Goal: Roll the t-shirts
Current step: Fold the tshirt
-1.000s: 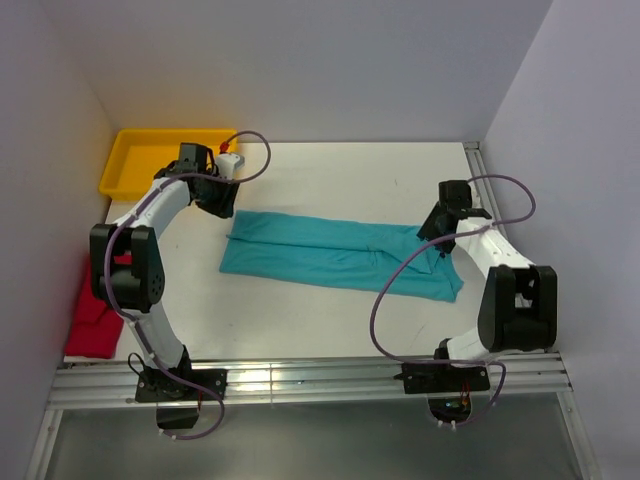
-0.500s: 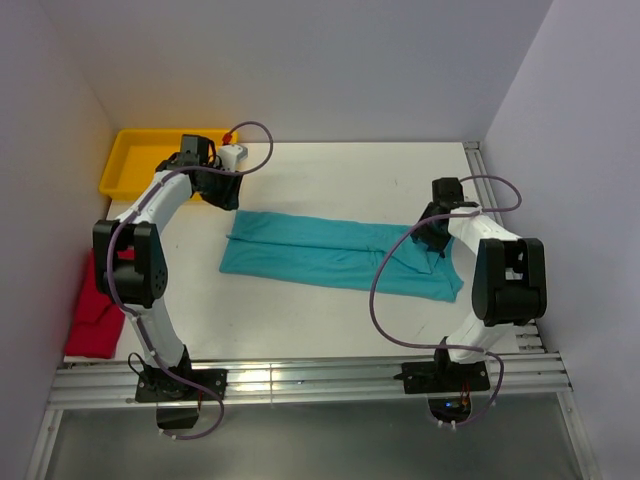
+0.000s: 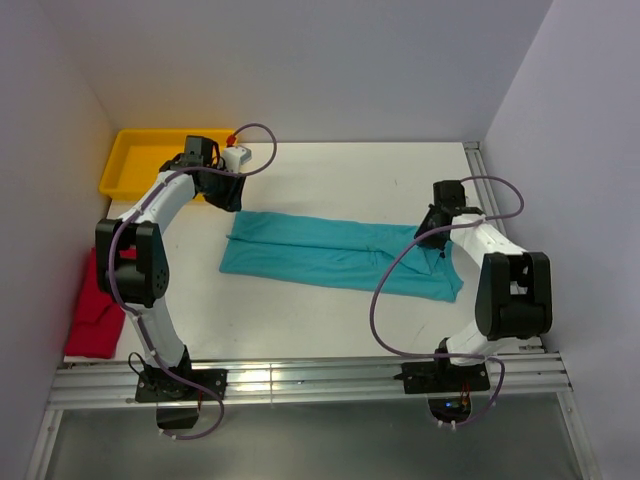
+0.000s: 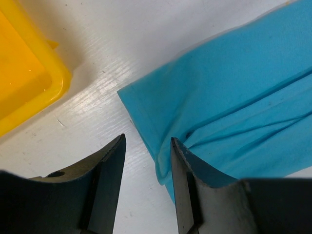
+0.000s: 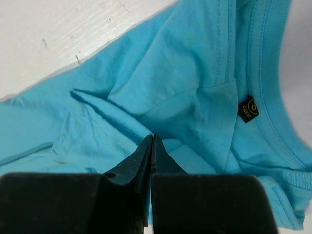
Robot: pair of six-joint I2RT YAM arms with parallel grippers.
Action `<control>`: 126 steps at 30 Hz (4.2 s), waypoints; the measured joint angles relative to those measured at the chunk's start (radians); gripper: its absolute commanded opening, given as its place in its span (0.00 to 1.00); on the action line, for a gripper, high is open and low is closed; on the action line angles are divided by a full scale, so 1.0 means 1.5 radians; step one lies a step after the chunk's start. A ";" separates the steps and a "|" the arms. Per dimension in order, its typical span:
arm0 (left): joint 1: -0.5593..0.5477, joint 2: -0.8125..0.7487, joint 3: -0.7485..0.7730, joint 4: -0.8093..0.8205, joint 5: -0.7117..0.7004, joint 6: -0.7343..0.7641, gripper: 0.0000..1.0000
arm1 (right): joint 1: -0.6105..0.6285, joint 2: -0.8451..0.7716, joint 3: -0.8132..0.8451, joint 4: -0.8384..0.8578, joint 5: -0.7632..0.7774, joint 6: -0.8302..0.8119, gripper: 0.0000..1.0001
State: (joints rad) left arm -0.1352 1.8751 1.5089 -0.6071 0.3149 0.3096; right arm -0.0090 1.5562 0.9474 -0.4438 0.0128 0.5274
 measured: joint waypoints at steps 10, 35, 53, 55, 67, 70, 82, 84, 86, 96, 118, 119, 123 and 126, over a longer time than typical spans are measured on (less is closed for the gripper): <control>0.000 0.001 0.000 -0.002 -0.001 0.001 0.47 | 0.020 -0.109 -0.073 -0.009 -0.017 -0.009 0.00; -0.011 0.004 0.000 -0.005 -0.006 0.003 0.46 | 0.121 -0.313 -0.192 -0.074 0.031 0.069 0.41; -0.011 0.005 0.000 -0.005 -0.005 0.005 0.46 | 0.105 -0.158 -0.160 -0.056 0.097 0.082 0.40; -0.011 0.005 0.000 -0.005 -0.005 0.006 0.46 | 0.105 -0.194 -0.183 -0.063 0.087 0.089 0.40; -0.011 0.005 0.000 -0.005 -0.004 0.006 0.48 | 0.105 -0.199 -0.141 -0.065 0.046 0.098 0.41; -0.011 0.005 0.000 -0.005 -0.004 0.007 0.48 | 0.105 -0.122 -0.071 -0.037 0.028 0.089 0.41; -0.011 0.005 0.000 -0.008 -0.004 0.006 0.48 | 0.105 0.014 -0.006 0.026 -0.035 0.083 0.42; -0.011 0.005 0.000 -0.008 -0.004 0.006 0.48 | 0.105 0.017 -0.006 0.027 -0.040 0.083 0.42; -0.011 0.005 0.000 -0.008 -0.004 0.006 0.48 | 0.105 0.018 -0.006 0.027 -0.042 0.083 0.41; -0.014 0.006 0.000 -0.008 -0.005 0.006 0.47 | 0.111 0.018 -0.012 0.036 -0.047 0.083 0.10; -0.014 0.024 0.000 -0.015 -0.007 0.006 0.47 | 0.193 -0.120 -0.127 0.049 -0.075 0.109 0.00; -0.014 0.025 0.000 -0.015 -0.007 0.006 0.47 | 0.197 -0.120 -0.127 0.050 -0.077 0.109 0.00; -0.015 0.027 0.000 -0.015 -0.011 0.006 0.47 | 0.221 -0.117 -0.127 0.058 -0.085 0.109 0.00; -0.016 0.027 0.000 -0.015 -0.012 0.007 0.47 | 0.240 -0.113 -0.127 0.058 -0.090 0.110 0.07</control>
State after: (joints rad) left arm -0.1589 1.9160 1.5089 -0.6296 0.2970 0.3195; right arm 0.3504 1.3869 0.7563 -0.3565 -0.1226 0.6922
